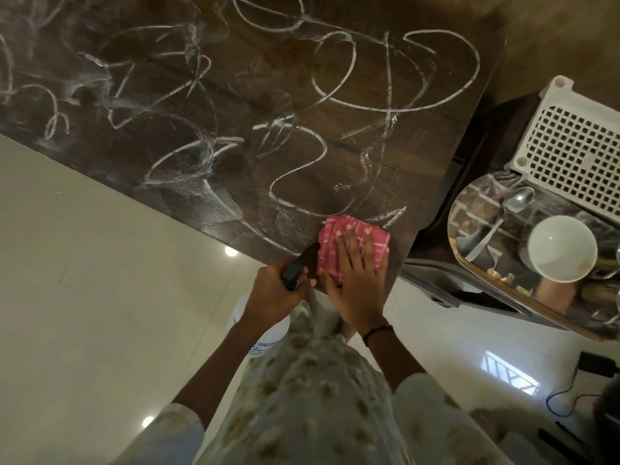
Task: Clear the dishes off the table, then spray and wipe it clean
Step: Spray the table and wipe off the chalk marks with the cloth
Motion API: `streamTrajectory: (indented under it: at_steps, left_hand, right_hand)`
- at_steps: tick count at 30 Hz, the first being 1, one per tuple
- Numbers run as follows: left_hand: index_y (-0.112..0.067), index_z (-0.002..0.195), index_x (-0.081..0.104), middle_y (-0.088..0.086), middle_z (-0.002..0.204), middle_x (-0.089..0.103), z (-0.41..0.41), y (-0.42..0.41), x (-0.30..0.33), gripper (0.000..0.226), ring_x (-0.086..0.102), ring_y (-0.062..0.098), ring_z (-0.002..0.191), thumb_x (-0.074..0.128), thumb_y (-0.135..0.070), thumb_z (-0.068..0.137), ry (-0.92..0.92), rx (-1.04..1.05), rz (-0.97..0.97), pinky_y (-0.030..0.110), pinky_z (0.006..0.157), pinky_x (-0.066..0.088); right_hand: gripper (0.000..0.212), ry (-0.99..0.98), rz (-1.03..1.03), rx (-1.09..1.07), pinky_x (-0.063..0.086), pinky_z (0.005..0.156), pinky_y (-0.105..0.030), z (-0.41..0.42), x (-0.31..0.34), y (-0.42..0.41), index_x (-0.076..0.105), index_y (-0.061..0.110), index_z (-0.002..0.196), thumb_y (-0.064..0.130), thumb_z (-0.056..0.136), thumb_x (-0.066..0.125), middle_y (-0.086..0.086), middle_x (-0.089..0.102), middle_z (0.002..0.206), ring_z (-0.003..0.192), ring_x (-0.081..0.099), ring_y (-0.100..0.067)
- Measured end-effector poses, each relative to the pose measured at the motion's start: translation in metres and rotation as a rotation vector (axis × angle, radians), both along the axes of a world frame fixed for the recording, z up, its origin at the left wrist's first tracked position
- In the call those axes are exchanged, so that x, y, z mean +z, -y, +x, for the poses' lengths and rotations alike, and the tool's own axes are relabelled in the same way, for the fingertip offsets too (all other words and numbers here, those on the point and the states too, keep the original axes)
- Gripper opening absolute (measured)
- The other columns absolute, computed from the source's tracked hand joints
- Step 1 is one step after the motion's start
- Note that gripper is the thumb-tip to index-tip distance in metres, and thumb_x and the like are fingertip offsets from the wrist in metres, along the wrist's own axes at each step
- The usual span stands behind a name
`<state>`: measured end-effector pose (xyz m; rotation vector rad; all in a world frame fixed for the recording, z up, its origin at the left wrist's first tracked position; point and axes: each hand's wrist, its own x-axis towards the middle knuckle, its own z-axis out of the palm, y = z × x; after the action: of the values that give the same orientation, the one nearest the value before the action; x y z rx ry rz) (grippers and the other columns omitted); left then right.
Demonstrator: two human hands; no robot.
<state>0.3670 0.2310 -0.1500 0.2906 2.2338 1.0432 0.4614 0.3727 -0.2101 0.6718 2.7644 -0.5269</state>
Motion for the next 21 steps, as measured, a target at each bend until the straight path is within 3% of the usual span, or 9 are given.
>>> streamTrajectory:
  at_steps: [3, 9, 11, 14, 17, 21]
  left_hand:
    - [-0.008, 0.083, 0.067, 0.009, 0.072, 0.069, -0.004, -0.003, -0.001, 0.027, 0.063, 0.026, 0.064, 0.076, -0.028, 0.068, 0.009, -0.016, 0.003, 0.037, 0.066, 0.054]
    - [-0.011, 0.088, 0.069, 0.001, 0.079, 0.071, -0.013, -0.012, 0.001, 0.020, 0.066, 0.013, 0.074, 0.078, -0.020, 0.073, 0.050, -0.030, -0.013, 0.028, 0.075, 0.054]
    - [-0.014, 0.087, 0.068, 0.000, 0.079, 0.071, -0.016, -0.014, -0.002, 0.019, 0.067, 0.016, 0.075, 0.078, -0.021, 0.073, 0.066, -0.047, -0.012, 0.031, 0.076, 0.055]
    - [-0.011, 0.088, 0.068, 0.002, 0.077, 0.070, -0.019, -0.019, -0.001, 0.022, 0.066, 0.017, 0.072, 0.078, -0.023, 0.073, 0.052, -0.076, -0.016, 0.029, 0.070, 0.055]
    - [-0.011, 0.088, 0.067, 0.002, 0.066, 0.065, -0.021, -0.027, -0.001, 0.019, 0.061, 0.016, 0.058, 0.076, -0.021, 0.075, 0.051, -0.080, -0.041, 0.023, 0.058, 0.050]
    - [-0.010, 0.086, 0.065, 0.010, 0.063, 0.063, -0.025, -0.036, -0.001, 0.019, 0.057, 0.033, 0.059, 0.073, -0.023, 0.074, 0.052, -0.079, -0.018, 0.040, 0.058, 0.050]
  right_hand:
    - [0.070, 0.009, -0.021, 0.132, 0.003, 0.117, -0.058, 0.015, 0.001, 0.017, 0.017, 0.026, 0.152, 0.064, 0.094, 0.022, 0.000, 0.013, 0.160, 0.148, 0.002, -0.028]
    - [0.068, 0.032, 0.007, 0.030, 0.017, 0.116, -0.055, 0.068, 0.000, -0.014, 0.032, 0.023, 0.148, 0.062, 0.093, 0.033, 0.001, 0.022, 0.156, 0.146, 0.014, -0.026]
    - [0.067, 0.023, 0.014, -0.062, 0.014, 0.116, -0.054, 0.051, 0.000, -0.023, 0.033, 0.021, 0.147, 0.061, 0.093, 0.032, -0.001, 0.027, 0.155, 0.144, 0.021, -0.030]
    - [0.067, 0.012, 0.004, -0.164, 0.003, 0.117, -0.054, 0.012, 0.000, -0.014, 0.027, 0.022, 0.150, 0.060, 0.094, 0.031, -0.001, 0.022, 0.157, 0.146, 0.014, -0.030]
    - [0.064, 0.001, -0.002, -0.043, 0.004, 0.116, -0.056, -0.003, 0.000, 0.003, 0.023, 0.025, 0.150, 0.057, 0.096, 0.031, -0.001, 0.017, 0.158, 0.147, 0.010, -0.029]
    - [0.065, 0.022, -0.040, 0.093, 0.013, 0.118, -0.055, 0.035, 0.001, 0.008, 0.028, 0.023, 0.149, 0.059, 0.096, 0.033, 0.000, 0.020, 0.158, 0.148, 0.007, -0.025]
